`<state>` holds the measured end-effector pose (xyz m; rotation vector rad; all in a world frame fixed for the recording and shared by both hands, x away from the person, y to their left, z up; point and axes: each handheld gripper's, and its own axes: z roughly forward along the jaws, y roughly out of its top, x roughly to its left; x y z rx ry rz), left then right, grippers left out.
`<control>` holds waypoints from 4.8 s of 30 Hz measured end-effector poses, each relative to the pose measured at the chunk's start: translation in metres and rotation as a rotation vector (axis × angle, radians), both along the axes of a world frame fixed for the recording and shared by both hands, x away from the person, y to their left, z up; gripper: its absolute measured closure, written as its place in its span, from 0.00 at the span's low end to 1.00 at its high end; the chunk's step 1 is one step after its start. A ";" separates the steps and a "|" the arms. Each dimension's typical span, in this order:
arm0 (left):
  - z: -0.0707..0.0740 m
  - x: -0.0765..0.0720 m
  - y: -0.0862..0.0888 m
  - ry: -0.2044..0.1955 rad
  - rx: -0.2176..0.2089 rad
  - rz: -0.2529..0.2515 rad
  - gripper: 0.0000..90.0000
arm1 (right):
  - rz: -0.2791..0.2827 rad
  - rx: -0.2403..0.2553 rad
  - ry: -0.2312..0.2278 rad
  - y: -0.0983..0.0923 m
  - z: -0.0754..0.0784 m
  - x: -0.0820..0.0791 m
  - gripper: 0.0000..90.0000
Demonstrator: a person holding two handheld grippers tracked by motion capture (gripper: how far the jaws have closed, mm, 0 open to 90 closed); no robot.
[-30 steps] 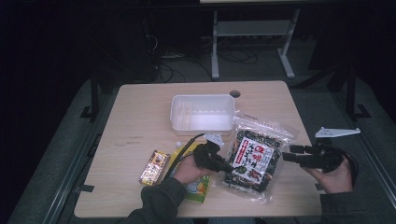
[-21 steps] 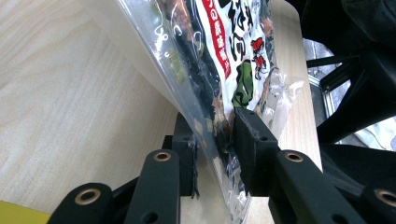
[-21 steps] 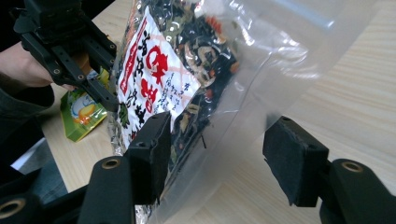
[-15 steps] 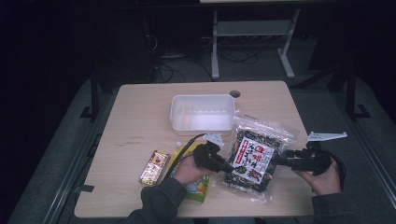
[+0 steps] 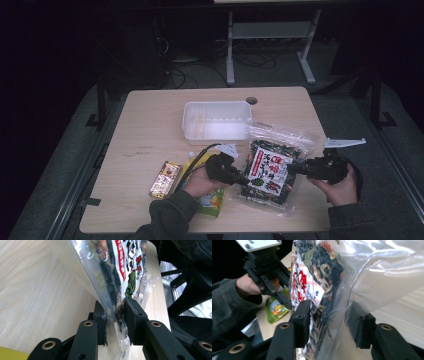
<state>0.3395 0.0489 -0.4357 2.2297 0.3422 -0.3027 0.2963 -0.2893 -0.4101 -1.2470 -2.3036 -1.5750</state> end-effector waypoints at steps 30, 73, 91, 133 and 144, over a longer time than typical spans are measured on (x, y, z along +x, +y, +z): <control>0.017 -0.007 0.030 -0.064 0.000 0.095 0.62 | 0.081 0.067 -0.081 0.002 0.043 -0.015 0.83; 0.018 -0.056 0.141 -0.147 0.014 0.287 0.42 | 0.003 -0.020 -0.244 0.044 0.098 0.029 0.84; 0.015 -0.064 0.161 -0.150 0.006 0.322 0.39 | 0.006 -0.043 -0.320 0.084 0.124 0.068 0.84; 0.010 -0.061 0.172 -0.131 -0.008 0.337 0.37 | -0.162 -0.118 -0.343 0.152 0.062 0.159 0.83; 0.010 -0.061 0.172 -0.127 -0.014 0.338 0.37 | -0.104 -0.126 -0.344 0.144 0.055 0.165 0.83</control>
